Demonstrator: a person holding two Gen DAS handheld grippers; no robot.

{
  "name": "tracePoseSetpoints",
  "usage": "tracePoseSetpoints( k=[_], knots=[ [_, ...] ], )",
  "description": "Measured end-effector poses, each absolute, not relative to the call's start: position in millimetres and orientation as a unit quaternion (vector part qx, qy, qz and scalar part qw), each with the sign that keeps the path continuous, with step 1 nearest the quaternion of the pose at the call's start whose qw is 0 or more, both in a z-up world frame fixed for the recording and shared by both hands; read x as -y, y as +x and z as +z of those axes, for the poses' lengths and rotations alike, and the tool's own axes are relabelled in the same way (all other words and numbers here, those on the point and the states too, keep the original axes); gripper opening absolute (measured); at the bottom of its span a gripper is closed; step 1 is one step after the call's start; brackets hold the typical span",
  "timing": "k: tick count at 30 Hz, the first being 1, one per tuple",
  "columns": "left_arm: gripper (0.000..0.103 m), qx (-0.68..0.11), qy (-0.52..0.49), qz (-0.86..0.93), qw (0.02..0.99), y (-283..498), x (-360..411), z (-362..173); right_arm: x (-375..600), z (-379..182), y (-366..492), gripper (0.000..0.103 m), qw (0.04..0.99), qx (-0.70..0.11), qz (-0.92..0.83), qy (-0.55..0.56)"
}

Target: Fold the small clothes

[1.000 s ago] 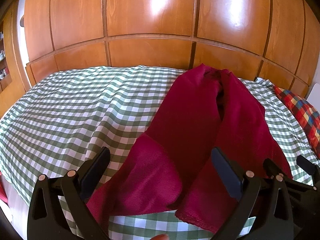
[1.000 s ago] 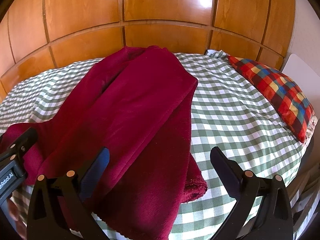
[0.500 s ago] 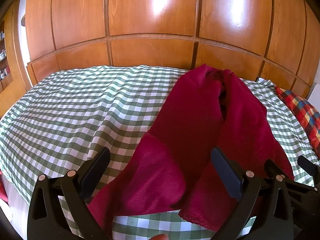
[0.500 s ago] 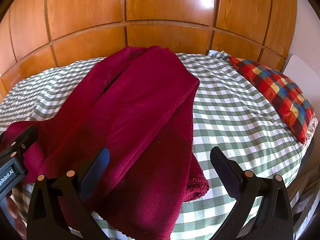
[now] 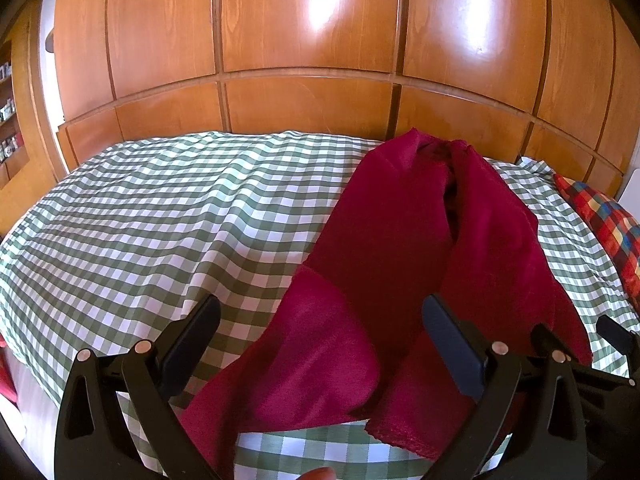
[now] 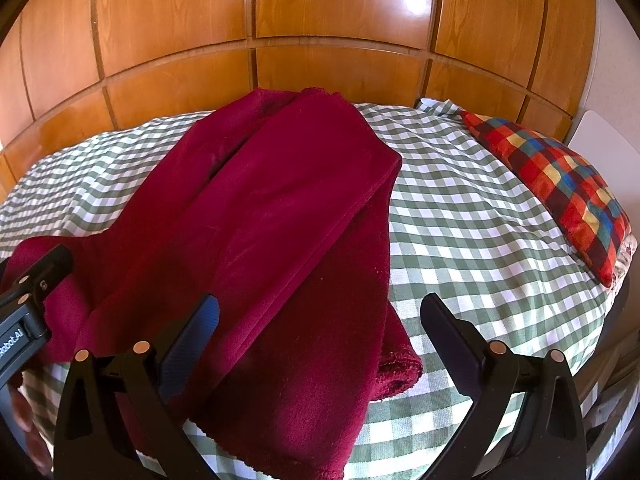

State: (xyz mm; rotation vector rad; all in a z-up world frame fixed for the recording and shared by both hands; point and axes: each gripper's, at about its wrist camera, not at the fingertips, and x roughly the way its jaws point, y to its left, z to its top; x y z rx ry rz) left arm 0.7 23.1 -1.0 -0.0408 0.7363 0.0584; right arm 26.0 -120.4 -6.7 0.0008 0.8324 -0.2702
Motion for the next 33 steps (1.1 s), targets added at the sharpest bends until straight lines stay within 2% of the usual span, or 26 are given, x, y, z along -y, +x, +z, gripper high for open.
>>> tracePoseSetpoints(
  k=[21, 33],
  knots=[
    [0.101, -0.364, -0.021, 0.046, 0.930, 2.2, -32.8, -4.4, 115.6, -6.7, 25.6, 0.100, 0.908, -0.403, -0.115, 0.001],
    [0.100, -0.351, 0.003, 0.075, 0.933, 2.1, -40.0, -0.9, 109.6, 5.6, 16.2, 0.099, 0.923, -0.380, 0.015, 0.055]
  ],
)
